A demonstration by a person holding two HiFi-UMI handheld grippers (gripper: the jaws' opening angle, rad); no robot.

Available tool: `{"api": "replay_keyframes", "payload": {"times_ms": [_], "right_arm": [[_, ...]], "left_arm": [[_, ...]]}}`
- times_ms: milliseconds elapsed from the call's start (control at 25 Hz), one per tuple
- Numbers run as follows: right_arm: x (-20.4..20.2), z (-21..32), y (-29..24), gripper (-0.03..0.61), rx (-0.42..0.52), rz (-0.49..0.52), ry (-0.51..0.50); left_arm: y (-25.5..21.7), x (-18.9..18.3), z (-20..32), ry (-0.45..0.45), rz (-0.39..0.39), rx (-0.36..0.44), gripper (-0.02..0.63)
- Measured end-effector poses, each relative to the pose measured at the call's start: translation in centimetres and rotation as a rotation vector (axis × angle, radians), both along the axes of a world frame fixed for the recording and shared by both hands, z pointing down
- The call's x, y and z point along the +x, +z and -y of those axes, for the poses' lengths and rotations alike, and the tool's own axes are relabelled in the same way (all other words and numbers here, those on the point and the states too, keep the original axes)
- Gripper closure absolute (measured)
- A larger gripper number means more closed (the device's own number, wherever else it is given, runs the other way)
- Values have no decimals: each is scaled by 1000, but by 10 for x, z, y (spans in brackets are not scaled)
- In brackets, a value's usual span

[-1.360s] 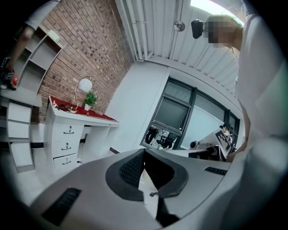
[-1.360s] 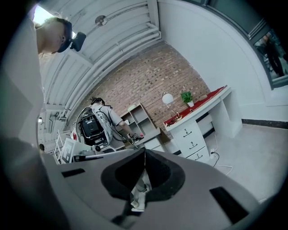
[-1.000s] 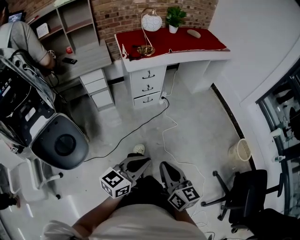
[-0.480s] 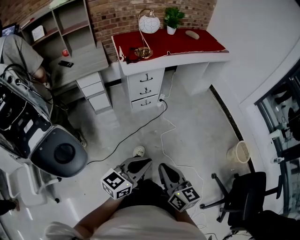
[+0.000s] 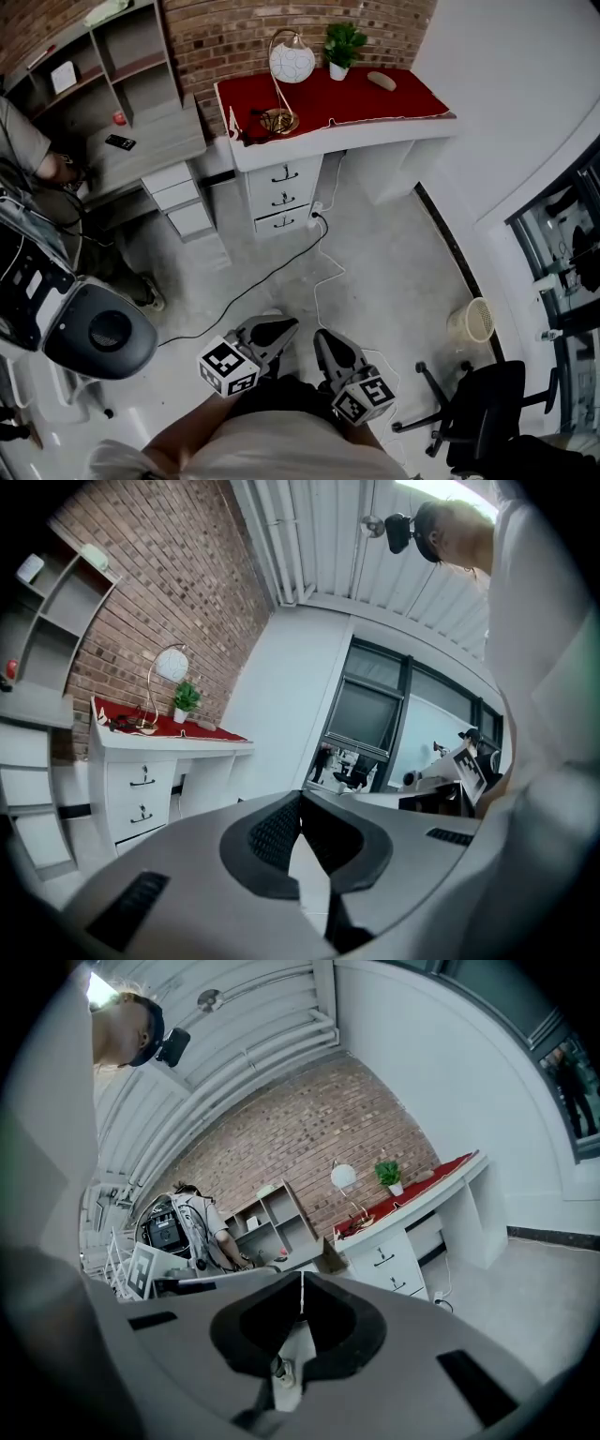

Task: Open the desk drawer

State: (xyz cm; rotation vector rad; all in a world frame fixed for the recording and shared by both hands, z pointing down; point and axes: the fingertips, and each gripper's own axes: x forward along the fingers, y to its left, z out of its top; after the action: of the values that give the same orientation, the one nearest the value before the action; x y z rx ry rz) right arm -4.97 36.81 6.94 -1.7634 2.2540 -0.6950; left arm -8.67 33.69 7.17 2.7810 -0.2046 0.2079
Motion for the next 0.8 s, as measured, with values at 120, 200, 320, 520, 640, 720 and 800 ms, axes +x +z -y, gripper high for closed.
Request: {"api": "replay_keyframes", "payload": {"times_ms": [120, 200, 320, 520, 640, 720, 800], "right_arm": [[9, 22, 2, 560, -14, -2, -18], [12, 38, 3, 560, -19, -2, -32], [17, 66, 6, 560, -24, 7, -55], [21, 108, 1, 560, -29, 7, -93], [21, 131, -4, 560, -24, -13, -115], [22, 145, -7, 560, -27, -9, -117], [26, 157, -9, 560, -28, -5, -112]], "left_arm": [[-4, 13, 21, -3, -5, -1, 604], [-7, 19, 37, -6, -11, -1, 604], [-10, 26, 60, -11, -7, 14, 604], [-12, 29, 97, -39, 1, 12, 604], [-16, 31, 121, -56, -5, 11, 604], [-17, 35, 135, -58, -8, 10, 604], [-20, 39, 148, -53, -12, 10, 604]]}}
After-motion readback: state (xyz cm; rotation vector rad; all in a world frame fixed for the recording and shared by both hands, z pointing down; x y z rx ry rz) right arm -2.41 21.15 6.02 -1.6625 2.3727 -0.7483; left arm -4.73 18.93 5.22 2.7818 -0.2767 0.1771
